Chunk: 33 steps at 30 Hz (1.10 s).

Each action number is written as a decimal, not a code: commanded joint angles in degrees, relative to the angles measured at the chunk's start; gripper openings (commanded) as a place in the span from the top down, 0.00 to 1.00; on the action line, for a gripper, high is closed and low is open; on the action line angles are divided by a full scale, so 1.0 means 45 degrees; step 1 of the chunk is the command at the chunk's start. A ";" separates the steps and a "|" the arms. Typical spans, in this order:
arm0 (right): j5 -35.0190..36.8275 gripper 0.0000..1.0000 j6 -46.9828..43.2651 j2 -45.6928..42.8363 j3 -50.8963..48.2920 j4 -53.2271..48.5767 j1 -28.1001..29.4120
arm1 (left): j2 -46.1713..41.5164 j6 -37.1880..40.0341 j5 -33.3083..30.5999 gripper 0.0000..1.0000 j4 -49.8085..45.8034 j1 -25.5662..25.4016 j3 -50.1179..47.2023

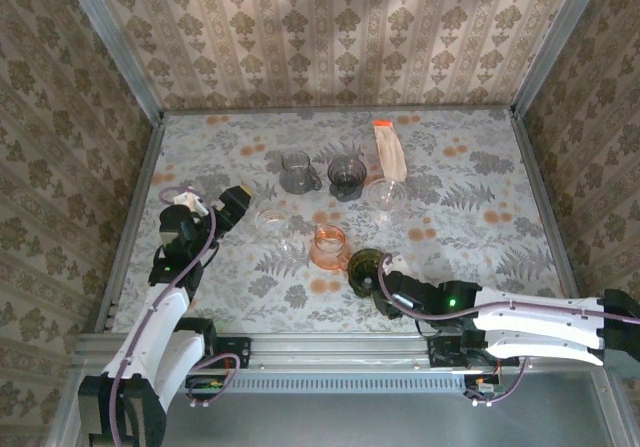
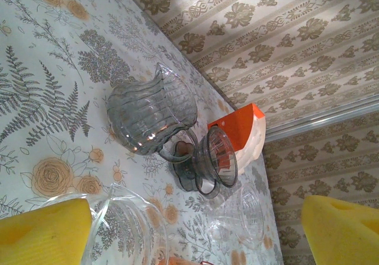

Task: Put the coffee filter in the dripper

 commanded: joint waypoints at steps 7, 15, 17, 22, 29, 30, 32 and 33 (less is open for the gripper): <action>0.0530 0.90 -0.0111 -0.0389 0.0484 -0.0414 0.0077 | 0.0026 0.0166 -0.0081 0.10 -0.0178 -0.0554 0.0019; 0.1741 1.00 -0.0436 -0.1173 0.1827 -0.2773 0.0077 | -0.0872 0.0626 -0.0516 0.12 -0.1496 -0.1537 0.0558; 0.1841 1.00 -0.0988 -0.1332 0.2501 -0.3109 0.0048 | -0.1370 0.0927 -0.0740 0.12 -0.1984 -0.1747 0.0756; 0.0340 1.00 -0.2949 0.0385 0.4784 -0.3160 -0.0429 | -0.2220 0.1509 -0.0980 0.05 -0.2954 -0.1881 0.1403; -0.0749 1.00 -0.4998 0.3870 0.7683 -0.2892 -0.1010 | -0.2562 0.2021 -0.1087 0.00 -0.3401 -0.1873 0.2040; -0.1010 1.00 -0.5115 0.4226 0.7949 -0.2831 -0.1253 | -0.2557 0.2022 -0.1048 0.00 -0.3423 -0.1872 0.2041; -0.1464 1.00 -0.5181 0.4715 0.8323 -0.2760 -0.1744 | -0.2552 0.2026 -0.0989 0.00 -0.3421 -0.1852 0.2011; -0.1625 1.00 -0.5262 0.4898 0.8425 -0.2694 -0.1923 | -0.2552 0.2041 -0.0951 0.00 -0.3387 -0.1851 0.2002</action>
